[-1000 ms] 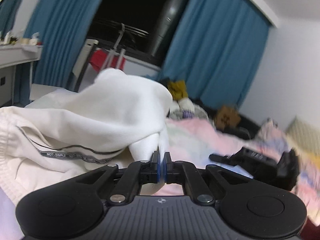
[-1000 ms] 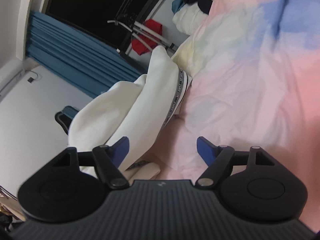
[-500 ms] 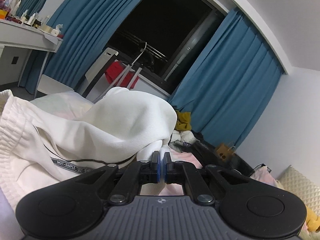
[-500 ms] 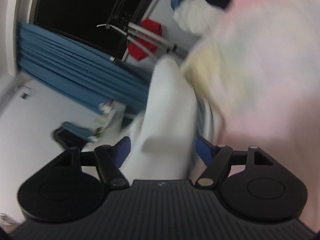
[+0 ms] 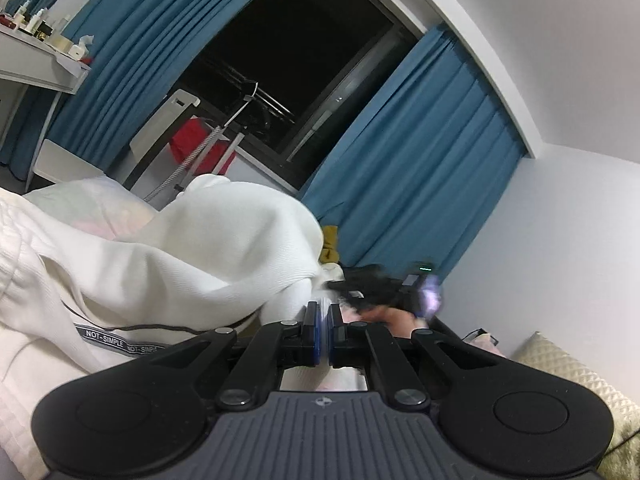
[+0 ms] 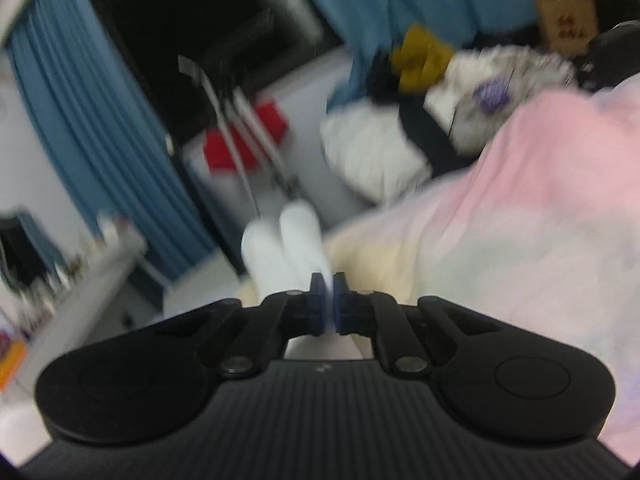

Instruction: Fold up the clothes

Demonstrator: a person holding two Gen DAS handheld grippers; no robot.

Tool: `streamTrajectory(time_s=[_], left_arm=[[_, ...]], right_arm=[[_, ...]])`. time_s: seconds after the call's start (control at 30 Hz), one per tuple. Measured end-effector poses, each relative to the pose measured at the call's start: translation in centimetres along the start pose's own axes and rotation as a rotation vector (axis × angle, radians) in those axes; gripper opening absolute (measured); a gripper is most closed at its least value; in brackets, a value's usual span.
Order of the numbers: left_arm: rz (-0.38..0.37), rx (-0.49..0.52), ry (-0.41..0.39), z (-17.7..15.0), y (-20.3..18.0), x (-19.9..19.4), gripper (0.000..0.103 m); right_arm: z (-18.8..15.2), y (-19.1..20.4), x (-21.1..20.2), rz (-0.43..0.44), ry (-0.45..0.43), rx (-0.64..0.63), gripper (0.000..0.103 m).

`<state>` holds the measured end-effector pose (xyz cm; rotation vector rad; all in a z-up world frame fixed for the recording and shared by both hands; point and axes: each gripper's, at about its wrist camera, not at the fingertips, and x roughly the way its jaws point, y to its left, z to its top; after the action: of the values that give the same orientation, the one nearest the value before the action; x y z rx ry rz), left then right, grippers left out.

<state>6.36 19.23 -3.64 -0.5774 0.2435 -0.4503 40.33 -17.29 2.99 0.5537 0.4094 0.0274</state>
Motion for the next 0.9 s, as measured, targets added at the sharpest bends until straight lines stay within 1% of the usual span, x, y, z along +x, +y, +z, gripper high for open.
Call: streamTrajectory(time_s=[0.03, 0.1, 0.23, 0.33, 0.4, 0.47, 0.5, 0.53, 0.57, 0.63, 0.7, 0.73, 0.77, 0.8, 0.83, 0.9], left_arm=[[-0.002, 0.004, -0.001, -0.1, -0.3, -0.2, 0.003], [0.001, 0.025, 0.004, -0.4, -0.9, -0.6, 0.003], [0.025, 0.069, 0.037, -1.0, -2.2, -1.2, 0.003], [0.049, 0.099, 0.057, -1.4, -3.1, -1.4, 0.003], [0.074, 0.101, 0.067, -1.6, -3.6, -1.6, 0.003], [0.105, 0.086, 0.083, -1.9, -3.8, -1.8, 0.003], [0.121, 0.086, 0.089, -2.0, -4.1, -2.0, 0.003], [0.136, 0.089, 0.096, -2.1, -4.3, -2.1, 0.003], [0.147, 0.096, 0.105, -2.3, -4.5, -2.1, 0.003], [0.155, 0.129, 0.115, -2.8, -5.1, -2.1, 0.003], [0.140, 0.159, 0.106, -3.2, -5.2, -1.6, 0.003], [0.129, 0.170, 0.098, -3.3, -5.2, -1.2, 0.003], [0.118, 0.182, 0.090, -3.5, -5.2, -0.9, 0.003], [0.104, 0.188, 0.080, -3.6, -5.1, -0.5, 0.003], [0.086, 0.185, 0.065, -3.5, -4.9, 0.0, 0.003], [0.050, 0.170, 0.040, -3.5, -4.2, 0.9, 0.003]], right_arm=[[0.6, -0.4, -2.1, 0.007, -0.045, 0.014, 0.005], [2.0, -0.4, -6.3, 0.008, -0.144, -0.012, 0.003], [5.0, -0.6, -14.7, 0.011, -0.342, -0.069, 0.003], [6.1, -2.1, -16.7, 0.024, -0.269, -0.056, 0.003], [6.7, -3.1, -18.0, 0.034, -0.216, -0.046, 0.003], [6.1, -4.6, -16.8, 0.034, -0.079, -0.005, 0.004], [5.7, -5.1, -16.1, 0.052, -0.028, 0.011, 0.006], [5.2, -5.5, -15.4, 0.071, 0.022, 0.026, 0.006], [4.6, -5.6, -14.7, 0.098, 0.062, 0.033, 0.006], [4.1, -5.1, -12.0, 0.067, 0.088, 0.022, 0.007], [3.6, -4.5, -9.3, 0.032, 0.111, 0.010, 0.015], [3.4, -4.2, -7.9, 0.014, 0.123, 0.004, 0.030], [3.2, -3.9, -6.6, -0.003, 0.134, -0.002, 0.051], [2.9, -3.7, -5.2, -0.021, 0.146, -0.008, 0.057], [2.7, -3.4, -3.9, -0.038, 0.157, -0.015, 0.059], [2.2, -2.8, -1.1, -0.073, 0.181, -0.027, 0.059]])
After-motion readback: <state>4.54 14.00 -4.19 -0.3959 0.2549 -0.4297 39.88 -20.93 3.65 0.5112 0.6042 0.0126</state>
